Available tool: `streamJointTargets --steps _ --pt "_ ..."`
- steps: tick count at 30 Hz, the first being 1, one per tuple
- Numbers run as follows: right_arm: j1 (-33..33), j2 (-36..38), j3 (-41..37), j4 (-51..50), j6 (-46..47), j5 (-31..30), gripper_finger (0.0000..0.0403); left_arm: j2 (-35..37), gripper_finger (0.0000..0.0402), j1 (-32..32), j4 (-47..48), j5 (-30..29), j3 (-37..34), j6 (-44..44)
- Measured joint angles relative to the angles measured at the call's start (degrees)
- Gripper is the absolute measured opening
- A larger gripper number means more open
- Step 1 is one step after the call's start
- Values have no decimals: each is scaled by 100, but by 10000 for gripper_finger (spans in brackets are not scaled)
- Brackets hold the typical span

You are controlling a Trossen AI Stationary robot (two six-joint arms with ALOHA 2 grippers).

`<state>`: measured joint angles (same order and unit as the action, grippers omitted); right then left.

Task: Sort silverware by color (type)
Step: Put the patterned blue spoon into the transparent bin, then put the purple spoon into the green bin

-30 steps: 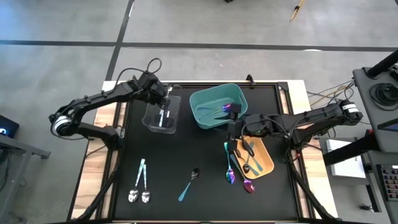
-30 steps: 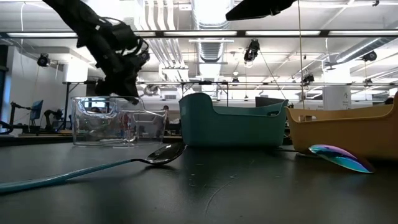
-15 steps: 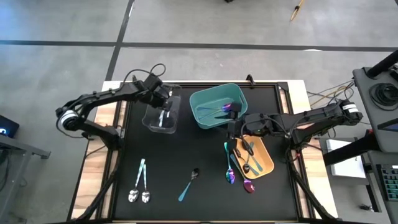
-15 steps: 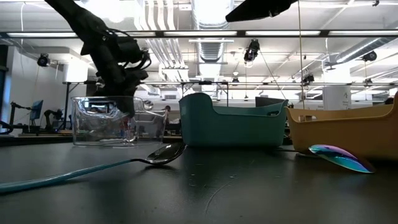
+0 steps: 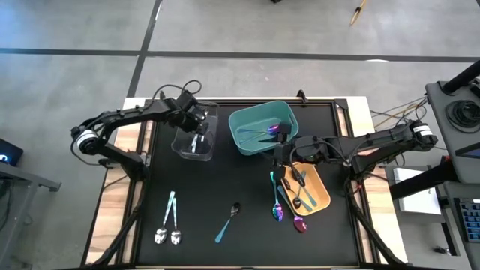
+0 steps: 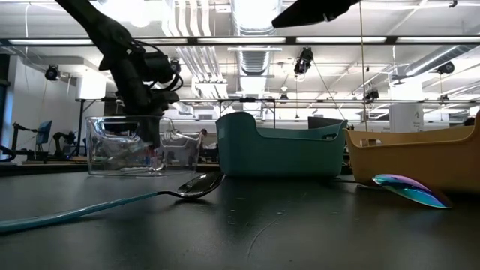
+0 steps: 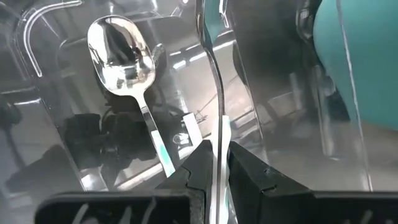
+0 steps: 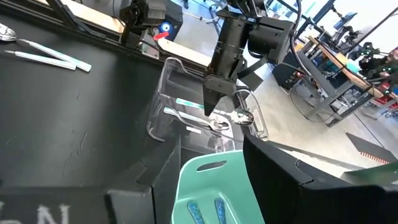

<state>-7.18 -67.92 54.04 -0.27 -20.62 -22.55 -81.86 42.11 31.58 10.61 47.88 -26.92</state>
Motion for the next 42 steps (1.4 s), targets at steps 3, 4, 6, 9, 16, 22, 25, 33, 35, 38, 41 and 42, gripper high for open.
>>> streamJointTargets --steps 3,4,6,9,16,22,25,33,35,38,41,42 --pt "0 0 -7 -8 0 0 168 -39 24 0 0 0 0 -2" --pt "0 0 -9 -9 0 0 168 -46 25 0 0 0 0 -2" --pt "0 0 -9 -9 0 0 168 -51 28 0 -3 -2 0 -4" --pt "0 0 -9 -9 0 0 168 -51 32 0 -5 -2 0 -20" --pt "0 -2 -11 -9 0 0 169 -51 33 0 -5 -2 0 -20" --pt "0 -2 -11 -13 2 0 169 -51 33 0 -6 -2 0 -20" --pt "0 -2 -11 -13 2 0 169 -51 34 -2 -5 -2 0 -20" --pt "0 -2 -13 -33 2 0 169 149 34 -1 -3 43 0 129" --pt "0 -2 -13 -33 6 0 169 311 34 -3 0 58 0 214" --pt "0 -2 -13 -35 122 0 169 629 34 -31 -3 63 0 386" --pt "0 -2 -13 -33 306 0 169 1065 34 -119 -86 61 0 503" --pt "0 -2 -13 -33 362 -2 168 1227 34 -165 -135 58 0 555"
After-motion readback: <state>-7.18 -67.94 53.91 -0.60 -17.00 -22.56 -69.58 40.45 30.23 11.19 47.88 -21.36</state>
